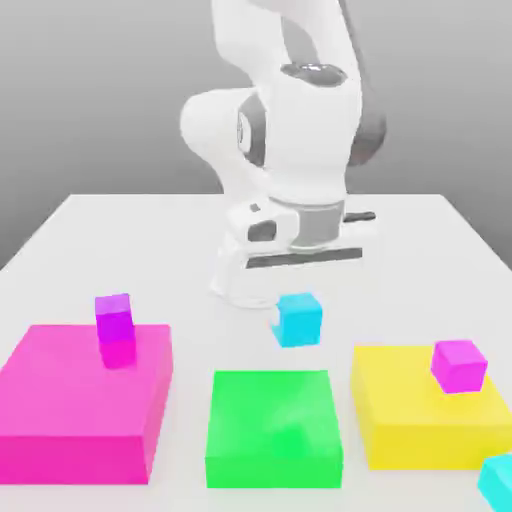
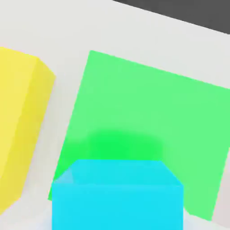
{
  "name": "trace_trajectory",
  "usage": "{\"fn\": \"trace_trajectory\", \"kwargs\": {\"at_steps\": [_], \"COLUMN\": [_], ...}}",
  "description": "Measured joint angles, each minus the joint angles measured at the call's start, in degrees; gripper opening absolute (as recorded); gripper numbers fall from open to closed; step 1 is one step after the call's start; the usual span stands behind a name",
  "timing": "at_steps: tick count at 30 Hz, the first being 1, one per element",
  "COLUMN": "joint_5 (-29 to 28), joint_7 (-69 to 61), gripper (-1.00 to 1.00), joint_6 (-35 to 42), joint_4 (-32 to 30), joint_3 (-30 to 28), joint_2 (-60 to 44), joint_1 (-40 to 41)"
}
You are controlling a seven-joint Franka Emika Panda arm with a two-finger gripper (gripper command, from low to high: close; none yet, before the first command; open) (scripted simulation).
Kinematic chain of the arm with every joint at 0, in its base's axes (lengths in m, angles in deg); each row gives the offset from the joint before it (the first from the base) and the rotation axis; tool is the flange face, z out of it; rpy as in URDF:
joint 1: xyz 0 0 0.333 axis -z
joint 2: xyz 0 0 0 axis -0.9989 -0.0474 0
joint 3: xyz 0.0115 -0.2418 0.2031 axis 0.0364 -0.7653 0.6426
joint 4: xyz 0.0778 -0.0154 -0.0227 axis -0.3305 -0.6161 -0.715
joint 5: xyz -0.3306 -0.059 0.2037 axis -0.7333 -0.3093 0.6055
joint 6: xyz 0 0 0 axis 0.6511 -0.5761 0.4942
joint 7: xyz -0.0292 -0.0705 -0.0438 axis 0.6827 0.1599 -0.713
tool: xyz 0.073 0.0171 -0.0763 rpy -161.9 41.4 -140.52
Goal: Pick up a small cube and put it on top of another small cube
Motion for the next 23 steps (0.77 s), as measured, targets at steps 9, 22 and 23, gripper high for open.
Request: {"fn": "trace_trajectory", "kwargs": {"at_steps": [9,22,23], "joint_5": [-9.2,-12.13,-12.13], "joint_7": [-20.63,-30.82,-30.82], "gripper": [-1.0,1.0,1.0], "joint_6": [11.19,0.63,0.63], "joint_4": [1.35,-2.65,-2.65], "joint_3": [-12.91,-23.83,-23.83], "joint_2": [10.15,2.28,2.28], "joint_1": [14.51,19.02,19.02]}}
